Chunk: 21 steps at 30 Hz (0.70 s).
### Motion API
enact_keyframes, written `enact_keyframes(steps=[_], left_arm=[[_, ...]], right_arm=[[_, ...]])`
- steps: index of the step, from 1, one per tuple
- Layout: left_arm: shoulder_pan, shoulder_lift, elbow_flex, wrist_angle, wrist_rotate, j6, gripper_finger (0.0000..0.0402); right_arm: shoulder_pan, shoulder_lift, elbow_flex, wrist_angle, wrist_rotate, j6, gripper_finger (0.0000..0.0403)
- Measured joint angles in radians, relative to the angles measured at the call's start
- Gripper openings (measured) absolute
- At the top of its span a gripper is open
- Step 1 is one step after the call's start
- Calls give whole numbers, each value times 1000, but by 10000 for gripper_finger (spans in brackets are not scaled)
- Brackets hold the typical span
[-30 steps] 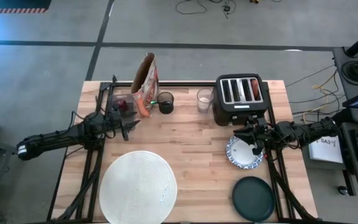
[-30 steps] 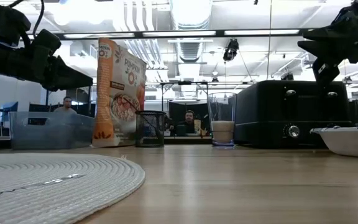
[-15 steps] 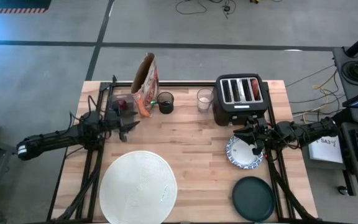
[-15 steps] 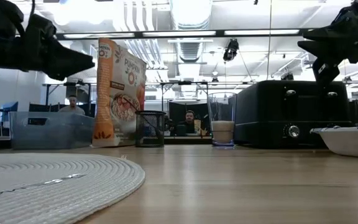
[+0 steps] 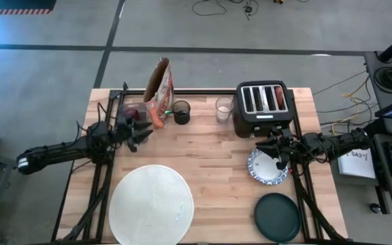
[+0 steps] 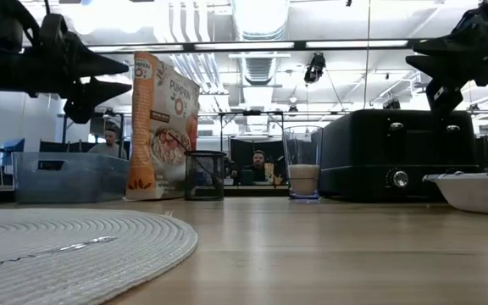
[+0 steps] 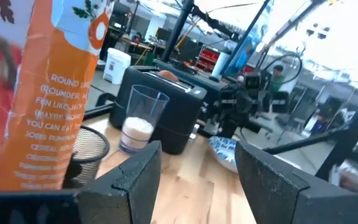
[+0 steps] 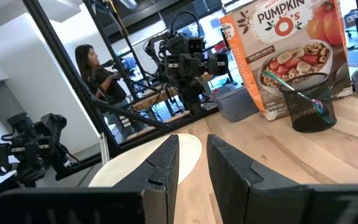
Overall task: Arrange a breakfast setting
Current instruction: Move the white placemat to the center of the table
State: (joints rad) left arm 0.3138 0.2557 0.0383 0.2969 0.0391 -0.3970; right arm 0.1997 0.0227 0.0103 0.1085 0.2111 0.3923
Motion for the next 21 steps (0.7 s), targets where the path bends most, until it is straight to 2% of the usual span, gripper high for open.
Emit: enact_keyframes(steps=[4,9,14,17,21], left_arm=[[0,42,16,18,0,-14,189],[0,145,132,0,0,-8,189],[-1,284,313,-268,4,29,189],[-5,375,397,-436,4,-15,189],[-56,489,446,-498,5,-69,189]], right_arm=[[0,0,0,0,0,0,73],[0,0,0,0,0,0,73],[0,0,0,0,0,0,73],[0,0,0,0,0,0,73],[0,0,0,0,0,0,73]])
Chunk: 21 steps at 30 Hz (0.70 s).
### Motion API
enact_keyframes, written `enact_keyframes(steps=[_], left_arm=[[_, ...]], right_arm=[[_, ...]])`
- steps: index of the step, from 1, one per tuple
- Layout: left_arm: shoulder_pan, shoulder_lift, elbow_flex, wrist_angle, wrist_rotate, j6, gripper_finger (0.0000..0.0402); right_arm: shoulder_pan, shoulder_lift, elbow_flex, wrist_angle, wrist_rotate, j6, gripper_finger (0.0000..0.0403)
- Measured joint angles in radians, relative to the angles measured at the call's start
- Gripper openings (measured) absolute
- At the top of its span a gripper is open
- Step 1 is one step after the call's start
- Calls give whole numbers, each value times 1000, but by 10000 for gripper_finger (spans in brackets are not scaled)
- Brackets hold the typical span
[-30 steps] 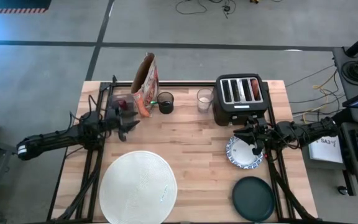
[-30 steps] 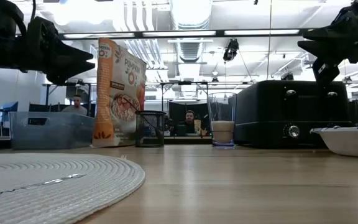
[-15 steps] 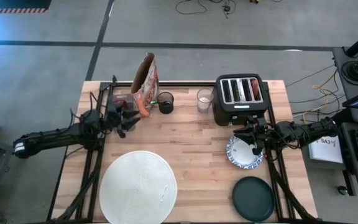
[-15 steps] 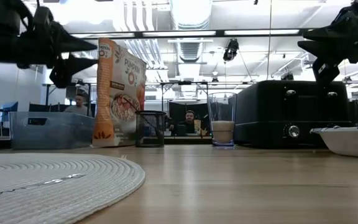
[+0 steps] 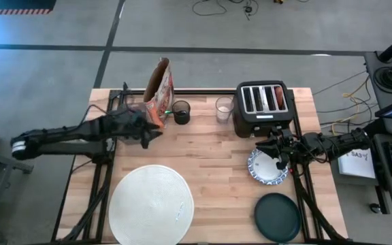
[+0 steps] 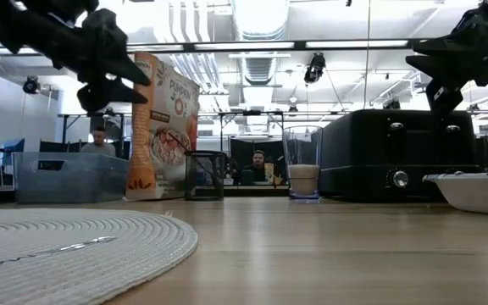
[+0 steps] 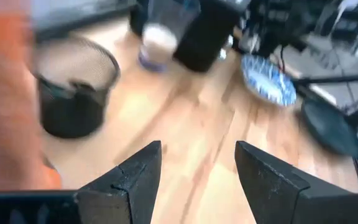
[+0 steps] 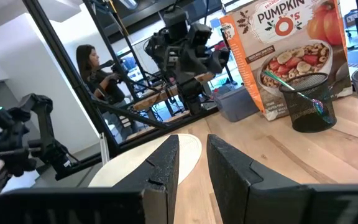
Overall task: Arrange a breakfast setting
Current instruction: Move the white placemat to the center of the table
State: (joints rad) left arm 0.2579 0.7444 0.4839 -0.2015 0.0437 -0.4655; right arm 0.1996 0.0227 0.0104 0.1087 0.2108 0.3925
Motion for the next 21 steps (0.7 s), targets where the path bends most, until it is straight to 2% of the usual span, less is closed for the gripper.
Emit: enact_keyframes(steps=[7,10,21], left_arm=[[-148,188,76,-5,-12,-57,189],[-200,253,128,-66,-44,-99,189],[-393,509,281,-269,-71,-390,189]], right_arm=[[0,0,0,0,0,0,73],[0,0,0,0,0,0,73],[0,0,0,0,0,0,73]])
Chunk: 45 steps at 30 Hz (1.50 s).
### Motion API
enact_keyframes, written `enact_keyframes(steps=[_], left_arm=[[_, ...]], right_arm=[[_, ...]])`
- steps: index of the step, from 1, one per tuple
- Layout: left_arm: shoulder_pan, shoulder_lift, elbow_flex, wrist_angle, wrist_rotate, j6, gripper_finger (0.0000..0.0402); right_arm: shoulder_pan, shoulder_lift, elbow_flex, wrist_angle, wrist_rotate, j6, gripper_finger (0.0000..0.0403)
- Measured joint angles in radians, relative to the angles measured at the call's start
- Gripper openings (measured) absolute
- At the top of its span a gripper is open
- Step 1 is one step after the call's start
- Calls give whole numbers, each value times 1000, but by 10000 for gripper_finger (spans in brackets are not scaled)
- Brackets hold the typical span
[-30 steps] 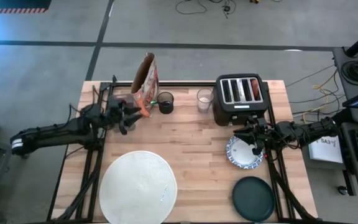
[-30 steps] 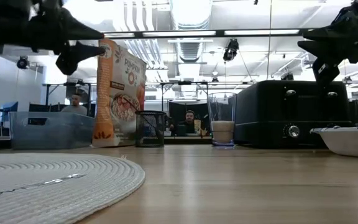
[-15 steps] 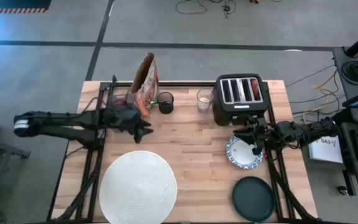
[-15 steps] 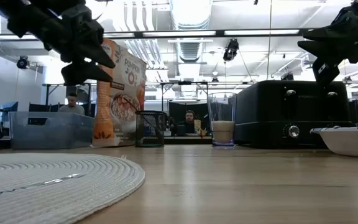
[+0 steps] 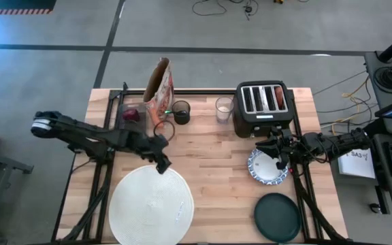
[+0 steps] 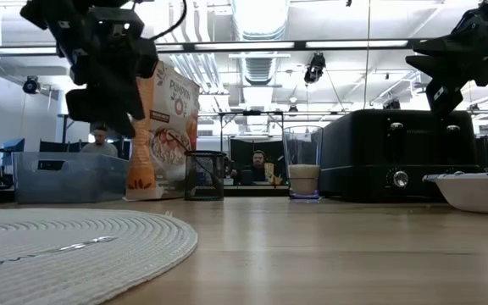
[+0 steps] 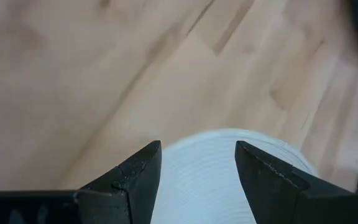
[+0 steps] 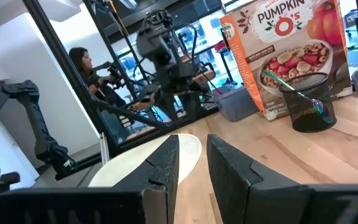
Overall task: Arrange a breakfast setting
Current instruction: Move the white placemat to the center of the table
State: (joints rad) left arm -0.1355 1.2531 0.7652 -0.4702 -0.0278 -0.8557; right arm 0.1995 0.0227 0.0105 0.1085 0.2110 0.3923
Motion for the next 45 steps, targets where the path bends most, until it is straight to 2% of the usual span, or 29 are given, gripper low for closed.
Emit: enact_keyframes(steps=[12,21,33,39,45], left_arm=[[-253,311,220,-202,-17,-227,189],[-378,490,349,-308,-12,-324,189],[-516,520,383,-320,151,-557,189],[-585,543,379,-319,151,-664,189],[-593,593,379,-304,114,-663,189]], right_arm=[[0,0,0,0,0,0,73],[0,0,0,0,0,0,73],[0,0,0,0,0,0,73],[0,0,0,0,0,0,73],[0,0,0,0,0,0,73]])
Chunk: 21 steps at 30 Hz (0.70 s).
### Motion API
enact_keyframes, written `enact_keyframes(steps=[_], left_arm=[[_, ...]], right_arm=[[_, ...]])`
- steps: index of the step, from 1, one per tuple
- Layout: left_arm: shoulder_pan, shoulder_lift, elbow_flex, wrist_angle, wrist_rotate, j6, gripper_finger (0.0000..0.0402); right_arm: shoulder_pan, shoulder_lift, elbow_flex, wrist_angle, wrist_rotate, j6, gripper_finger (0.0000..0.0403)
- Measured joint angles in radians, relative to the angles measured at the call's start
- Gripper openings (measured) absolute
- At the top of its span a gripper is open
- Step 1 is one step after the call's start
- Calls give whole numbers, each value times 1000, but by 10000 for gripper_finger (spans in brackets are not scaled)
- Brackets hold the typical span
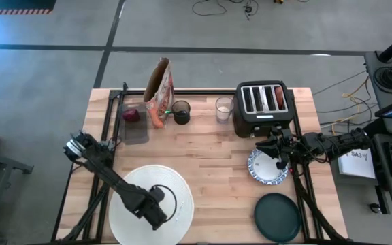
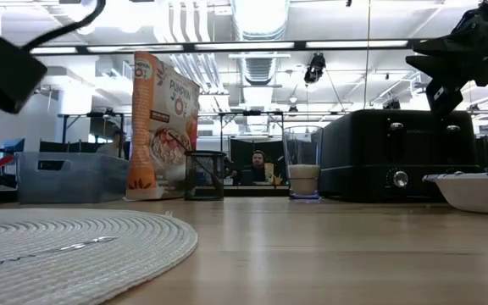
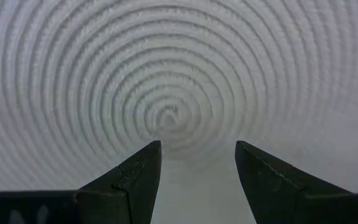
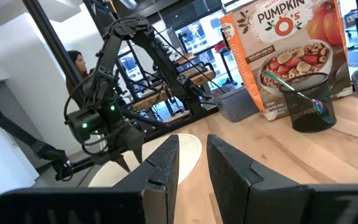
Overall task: Arrange a breakfast setting
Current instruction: Move the white placemat to the center of the table
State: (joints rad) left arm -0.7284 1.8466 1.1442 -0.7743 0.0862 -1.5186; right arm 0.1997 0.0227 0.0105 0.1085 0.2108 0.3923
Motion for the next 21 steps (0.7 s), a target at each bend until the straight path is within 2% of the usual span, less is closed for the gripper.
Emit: enact_keyframes(steps=[10,21], left_arm=[[62,56,14,57,-29,110,189],[209,68,60,67,-155,369,189]], right_arm=[[0,0,0,0,0,0,73],[0,0,0,0,0,0,73]])
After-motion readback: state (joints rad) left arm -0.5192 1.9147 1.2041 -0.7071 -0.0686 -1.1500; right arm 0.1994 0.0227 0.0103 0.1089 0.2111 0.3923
